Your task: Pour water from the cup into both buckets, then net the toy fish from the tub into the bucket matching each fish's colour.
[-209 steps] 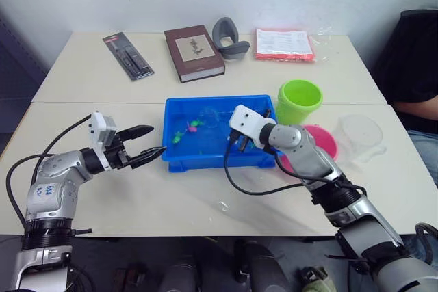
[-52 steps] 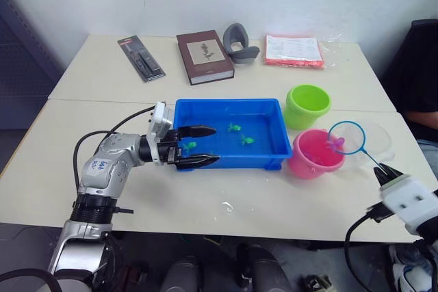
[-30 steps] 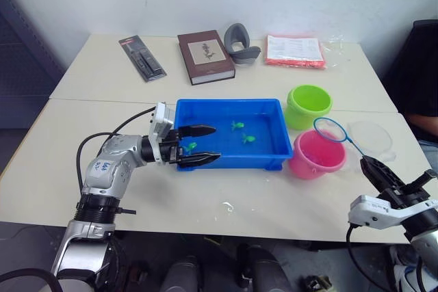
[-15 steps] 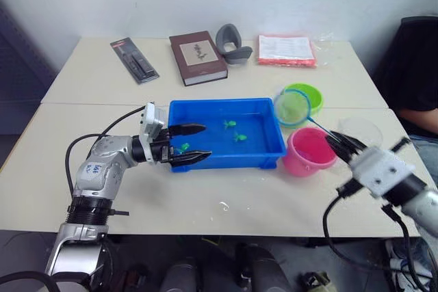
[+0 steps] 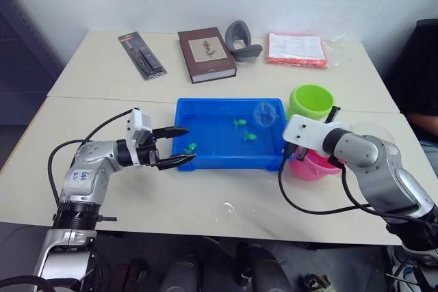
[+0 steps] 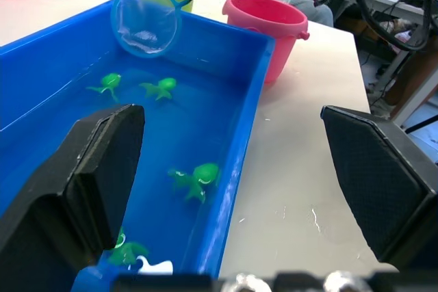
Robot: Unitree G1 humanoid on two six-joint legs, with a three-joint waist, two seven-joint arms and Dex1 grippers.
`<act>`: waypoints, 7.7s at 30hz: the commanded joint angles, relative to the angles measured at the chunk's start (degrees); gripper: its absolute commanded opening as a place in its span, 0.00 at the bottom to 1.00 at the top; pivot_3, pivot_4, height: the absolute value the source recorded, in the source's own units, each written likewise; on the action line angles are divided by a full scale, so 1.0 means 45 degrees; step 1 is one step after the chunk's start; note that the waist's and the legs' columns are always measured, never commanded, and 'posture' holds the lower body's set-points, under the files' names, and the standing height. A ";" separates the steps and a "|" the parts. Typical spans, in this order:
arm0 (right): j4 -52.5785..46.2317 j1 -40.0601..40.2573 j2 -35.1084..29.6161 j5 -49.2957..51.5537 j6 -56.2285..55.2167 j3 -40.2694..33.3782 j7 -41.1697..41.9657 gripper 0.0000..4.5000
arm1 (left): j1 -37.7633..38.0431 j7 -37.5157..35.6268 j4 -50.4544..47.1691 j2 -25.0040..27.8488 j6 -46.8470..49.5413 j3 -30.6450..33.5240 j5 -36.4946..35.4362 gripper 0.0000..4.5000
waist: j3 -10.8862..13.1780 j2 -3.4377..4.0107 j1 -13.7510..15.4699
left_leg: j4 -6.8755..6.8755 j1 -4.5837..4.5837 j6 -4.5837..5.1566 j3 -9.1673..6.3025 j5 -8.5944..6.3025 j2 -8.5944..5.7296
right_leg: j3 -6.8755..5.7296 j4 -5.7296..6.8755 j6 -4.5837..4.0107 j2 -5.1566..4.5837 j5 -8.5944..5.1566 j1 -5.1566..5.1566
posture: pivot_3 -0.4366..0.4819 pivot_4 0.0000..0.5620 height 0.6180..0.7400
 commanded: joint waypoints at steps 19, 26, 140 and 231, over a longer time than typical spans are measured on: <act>-0.1769 -0.1034 0.6746 0.6573 0.8796 -0.5956 0.0739 0.00 | 0.0474 0.0397 -0.0994 0.0148 0.0075 0.0675 -0.0275 0.99 | 0.0001 0.0006 -0.0156 | 0.0035 -0.0064 -0.0027 -0.0095 0.0014 0.0003 | -0.0080 0.0011 0.0006 -0.0018 0.0006 -0.0009 | 0.48 0.27 1.00; -0.3356 -0.0830 0.6795 0.8187 1.0320 -0.8829 0.0417 0.00 | 0.0322 0.0441 -0.0970 0.0059 0.0162 0.0832 -0.0420 0.99 | 0.0003 0.0009 -0.0189 | 0.0032 -0.0074 -0.0027 -0.0104 0.0014 -0.0001 | -0.0088 0.0013 0.0006 -0.0017 0.0006 -0.0018 | 0.48 0.27 1.00; -0.0854 -0.0467 0.4109 0.1861 0.5160 -0.2768 0.2821 0.00 | -0.0263 -0.0211 0.1529 -0.0091 -0.1631 0.1182 0.0079 0.99 | 0.0004 0.0019 -0.0177 | 0.0057 -0.0070 -0.0043 -0.0097 0.0049 -0.0005 | -0.0093 0.0029 0.0008 -0.0004 0.0025 -0.0005 | 0.48 0.27 1.00; 0.0012 0.1150 0.0330 0.4423 -0.3642 -0.2937 0.0983 0.00 | -0.0263 0.0017 -0.0890 0.0613 0.0688 0.1134 -0.0609 0.99 | 0.0007 0.0040 -0.0182 | 0.0036 -0.0011 -0.0119 -0.0072 0.0087 0.0027 | -0.0061 0.0024 -0.0020 0.0030 0.0037 0.0021 | 0.48 0.27 1.00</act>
